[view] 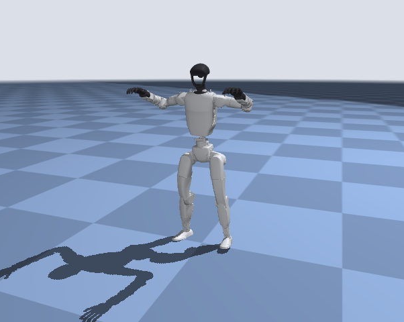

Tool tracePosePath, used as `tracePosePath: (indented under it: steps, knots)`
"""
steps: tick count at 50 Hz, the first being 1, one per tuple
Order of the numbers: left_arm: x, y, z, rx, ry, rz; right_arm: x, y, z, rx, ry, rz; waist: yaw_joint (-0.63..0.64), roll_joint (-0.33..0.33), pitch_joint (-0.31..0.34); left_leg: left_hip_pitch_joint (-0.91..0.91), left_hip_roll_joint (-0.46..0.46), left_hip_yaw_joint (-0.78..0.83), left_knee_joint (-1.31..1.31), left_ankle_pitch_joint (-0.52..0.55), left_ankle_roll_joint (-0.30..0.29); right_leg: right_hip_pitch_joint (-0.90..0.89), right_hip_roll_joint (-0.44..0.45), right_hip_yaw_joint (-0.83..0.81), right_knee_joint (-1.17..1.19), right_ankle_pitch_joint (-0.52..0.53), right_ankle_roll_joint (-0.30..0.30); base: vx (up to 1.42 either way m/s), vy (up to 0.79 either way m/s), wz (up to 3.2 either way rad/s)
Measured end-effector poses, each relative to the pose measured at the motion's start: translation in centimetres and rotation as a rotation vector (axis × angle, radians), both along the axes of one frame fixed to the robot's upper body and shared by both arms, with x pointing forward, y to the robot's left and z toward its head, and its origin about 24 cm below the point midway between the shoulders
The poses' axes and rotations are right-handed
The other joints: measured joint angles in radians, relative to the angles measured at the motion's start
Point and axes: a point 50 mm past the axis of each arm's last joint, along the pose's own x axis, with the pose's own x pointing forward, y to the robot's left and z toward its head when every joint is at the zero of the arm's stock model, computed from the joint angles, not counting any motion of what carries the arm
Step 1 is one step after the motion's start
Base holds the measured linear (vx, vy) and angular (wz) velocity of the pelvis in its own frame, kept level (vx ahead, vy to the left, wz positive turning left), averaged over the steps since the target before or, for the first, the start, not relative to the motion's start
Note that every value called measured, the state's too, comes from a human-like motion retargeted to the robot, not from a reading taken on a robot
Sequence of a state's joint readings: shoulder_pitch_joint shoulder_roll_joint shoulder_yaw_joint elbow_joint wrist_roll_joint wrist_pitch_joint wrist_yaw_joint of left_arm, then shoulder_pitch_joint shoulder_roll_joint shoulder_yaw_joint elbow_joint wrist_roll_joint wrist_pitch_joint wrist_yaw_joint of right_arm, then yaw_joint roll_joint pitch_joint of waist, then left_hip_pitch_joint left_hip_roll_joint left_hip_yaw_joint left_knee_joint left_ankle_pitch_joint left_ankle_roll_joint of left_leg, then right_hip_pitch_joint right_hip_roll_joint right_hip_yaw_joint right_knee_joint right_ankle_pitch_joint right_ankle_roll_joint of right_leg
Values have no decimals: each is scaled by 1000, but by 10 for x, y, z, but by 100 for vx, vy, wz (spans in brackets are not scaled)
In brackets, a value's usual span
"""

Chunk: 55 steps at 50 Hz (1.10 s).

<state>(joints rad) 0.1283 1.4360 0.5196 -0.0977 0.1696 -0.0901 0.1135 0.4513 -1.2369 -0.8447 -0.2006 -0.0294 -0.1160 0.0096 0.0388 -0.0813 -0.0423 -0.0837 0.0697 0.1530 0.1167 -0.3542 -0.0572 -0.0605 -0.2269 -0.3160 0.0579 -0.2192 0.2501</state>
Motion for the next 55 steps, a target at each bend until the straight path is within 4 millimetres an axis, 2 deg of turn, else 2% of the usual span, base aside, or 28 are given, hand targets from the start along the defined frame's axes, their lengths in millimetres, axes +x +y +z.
tracePosePath:
  steps: [17,42,55]
  knots:
    - [0,-6,5,38,8,-17,-7,-6,10,-12,-58,-33,-5,11,-21,5,-1,3,-5,1,-4,4,0,-1,-5,2,6,0,0,0]
    - [4,0,-8,-8,74,-9,-1,-4,6,4,-41,-9,-8,18,-51,13,-3,9,-5,-8,-2,10,-3,1,-6,-2,10,0,0,0]
    - [0,9,-13,-25,91,29,-12,-17,-3,71,-42,-64,-20,24,-55,15,-5,-1,-11,-9,-3,15,-5,-14,-3,-7,8,0,0,0]
